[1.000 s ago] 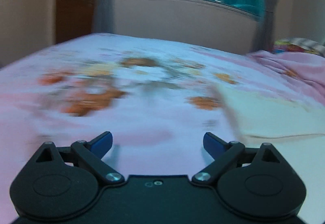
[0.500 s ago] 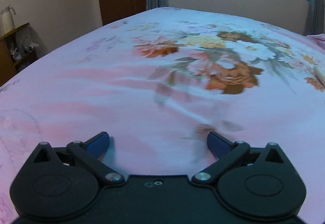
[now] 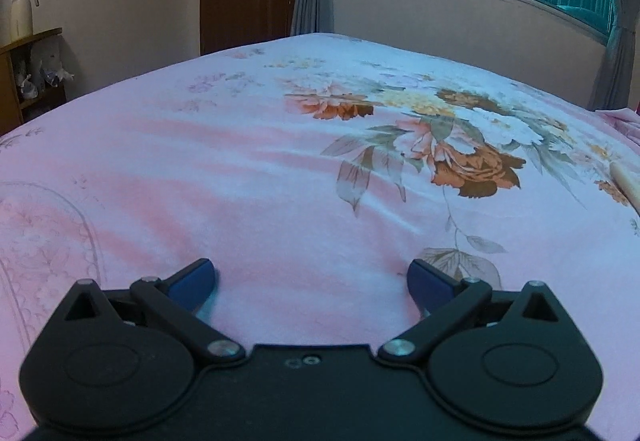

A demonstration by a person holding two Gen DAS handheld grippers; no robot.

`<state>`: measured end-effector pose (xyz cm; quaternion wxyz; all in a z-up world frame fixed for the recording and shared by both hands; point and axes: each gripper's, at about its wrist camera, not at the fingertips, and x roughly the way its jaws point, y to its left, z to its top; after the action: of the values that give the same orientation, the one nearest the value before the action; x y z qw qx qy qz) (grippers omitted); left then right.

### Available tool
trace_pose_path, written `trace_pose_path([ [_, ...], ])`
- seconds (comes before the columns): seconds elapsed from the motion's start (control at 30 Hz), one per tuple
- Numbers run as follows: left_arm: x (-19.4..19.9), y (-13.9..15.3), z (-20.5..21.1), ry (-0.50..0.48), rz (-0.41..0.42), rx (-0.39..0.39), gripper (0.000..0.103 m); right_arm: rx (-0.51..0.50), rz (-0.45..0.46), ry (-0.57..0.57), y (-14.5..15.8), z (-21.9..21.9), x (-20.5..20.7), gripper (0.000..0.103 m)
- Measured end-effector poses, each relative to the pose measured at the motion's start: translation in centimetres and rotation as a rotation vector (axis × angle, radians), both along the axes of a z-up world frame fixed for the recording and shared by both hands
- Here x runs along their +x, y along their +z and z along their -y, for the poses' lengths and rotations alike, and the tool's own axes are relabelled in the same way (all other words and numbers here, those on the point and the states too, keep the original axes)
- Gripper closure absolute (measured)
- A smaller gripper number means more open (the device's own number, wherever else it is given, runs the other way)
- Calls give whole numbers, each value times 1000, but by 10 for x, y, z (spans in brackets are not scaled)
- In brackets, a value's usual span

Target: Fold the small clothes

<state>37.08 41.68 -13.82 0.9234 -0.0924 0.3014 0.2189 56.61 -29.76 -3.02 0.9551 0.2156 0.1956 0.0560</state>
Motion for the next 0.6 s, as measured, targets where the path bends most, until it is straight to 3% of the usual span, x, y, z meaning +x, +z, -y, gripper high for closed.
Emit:
trace_pose_path([
  [0.13, -1, 0, -2, 1, 9, -14, 1, 12, -30, 220, -14, -146, 8, 99],
  [0.3, -13, 8, -11, 105, 48, -35, 2, -197, -137, 435, -76, -296, -5, 99],
  [0.37, -27, 16, -19, 187, 80, -40, 2, -256, -147, 462, -93, -317, -12, 99],
  [0.47, -34, 17, -31, 250, 1, 7, 1, -330, -121, 459, -105, -324, -22, 99],
  [0.53, -38, 8, -39, 259, 2, -45, 1, -333, -97, 460, -104, -326, -34, 99],
  [0.6, -36, 7, -36, 253, -1, -29, 1, -333, -71, 445, -102, -327, -34, 99],
])
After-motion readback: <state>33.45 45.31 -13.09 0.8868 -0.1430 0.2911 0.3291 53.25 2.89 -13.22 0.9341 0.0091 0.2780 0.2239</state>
